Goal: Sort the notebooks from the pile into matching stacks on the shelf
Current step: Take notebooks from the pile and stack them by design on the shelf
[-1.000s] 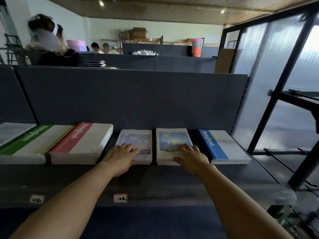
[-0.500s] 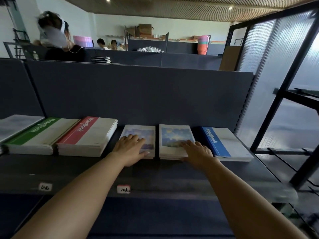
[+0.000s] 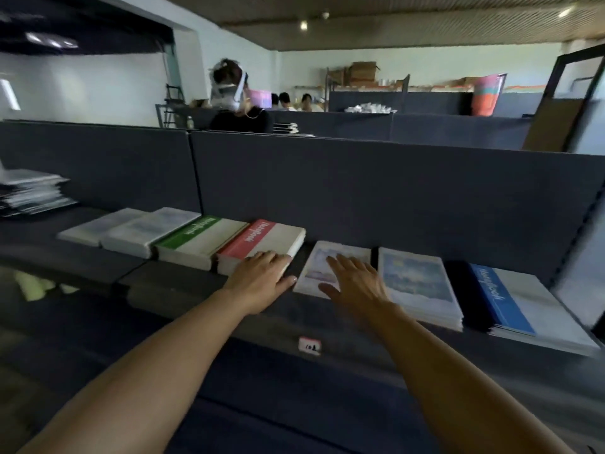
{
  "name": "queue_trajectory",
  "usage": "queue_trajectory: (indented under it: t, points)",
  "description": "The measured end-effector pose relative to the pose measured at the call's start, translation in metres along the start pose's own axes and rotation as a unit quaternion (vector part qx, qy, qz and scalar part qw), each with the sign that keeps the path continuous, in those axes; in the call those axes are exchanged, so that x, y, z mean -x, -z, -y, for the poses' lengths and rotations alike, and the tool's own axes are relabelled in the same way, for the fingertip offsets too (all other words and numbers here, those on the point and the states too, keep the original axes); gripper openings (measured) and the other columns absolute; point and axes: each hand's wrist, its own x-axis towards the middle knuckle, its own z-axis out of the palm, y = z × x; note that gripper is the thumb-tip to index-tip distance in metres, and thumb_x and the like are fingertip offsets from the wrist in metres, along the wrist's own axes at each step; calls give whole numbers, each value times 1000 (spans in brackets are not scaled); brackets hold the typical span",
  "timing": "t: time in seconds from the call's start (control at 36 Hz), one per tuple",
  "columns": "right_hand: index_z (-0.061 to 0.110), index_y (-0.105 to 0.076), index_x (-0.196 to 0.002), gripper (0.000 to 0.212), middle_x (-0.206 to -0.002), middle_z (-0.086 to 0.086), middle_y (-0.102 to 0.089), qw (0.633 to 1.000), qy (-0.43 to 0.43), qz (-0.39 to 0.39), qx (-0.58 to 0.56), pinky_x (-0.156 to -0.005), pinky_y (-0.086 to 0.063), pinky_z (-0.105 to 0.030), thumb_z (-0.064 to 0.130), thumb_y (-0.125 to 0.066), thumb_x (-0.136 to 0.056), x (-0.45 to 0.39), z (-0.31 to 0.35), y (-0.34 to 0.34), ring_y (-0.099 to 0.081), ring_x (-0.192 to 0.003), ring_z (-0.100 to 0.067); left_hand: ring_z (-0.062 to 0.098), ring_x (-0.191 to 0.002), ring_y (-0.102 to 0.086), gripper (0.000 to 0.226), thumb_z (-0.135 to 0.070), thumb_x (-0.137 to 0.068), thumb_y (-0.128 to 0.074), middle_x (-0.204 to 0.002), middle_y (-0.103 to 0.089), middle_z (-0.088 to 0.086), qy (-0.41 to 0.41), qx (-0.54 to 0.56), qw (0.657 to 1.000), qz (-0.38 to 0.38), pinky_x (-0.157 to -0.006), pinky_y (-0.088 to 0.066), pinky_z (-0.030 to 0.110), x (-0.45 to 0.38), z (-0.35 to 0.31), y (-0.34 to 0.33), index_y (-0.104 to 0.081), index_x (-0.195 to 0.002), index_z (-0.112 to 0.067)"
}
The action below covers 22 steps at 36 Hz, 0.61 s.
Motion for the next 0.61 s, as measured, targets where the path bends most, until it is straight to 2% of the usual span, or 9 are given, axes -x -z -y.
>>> queue_trajectory:
  t: [0.19,0.44,0.61]
  points:
    - [20,-16,-152,64,-159,-4,-16,995,95,18,-15,-116,-18,-37,50,-37,-98,-39,111,-2,-22,-143,-23,22,-130,-41,51,-50,-100,-33,-145,-39,1,79,-34,996,-2,-99,-40,38,62,89,14,-37,-142,-22]
    - [21,-17,-151,65,-158,-3,-18,988,150,35,-23,-114,-20,-37,51,-38,-97,-80,263,-12,-23,-142,-23,22,-123,-47,49,-52,-99,-33,-135,-50,1,158,-53,986,5,-97,-42,36,152,230,28,-44,-135,-22]
    - [21,-22,-150,62,-154,-3,-29,984,163,59,-48,-106,-33,-36,52,-35,-98,-106,363,-25,-32,-137,-23,20,-125,-46,47,-49,-100,-34,-137,-48,0,196,-51,979,-9,-95,-42,35,210,319,34,-46,-136,-21]
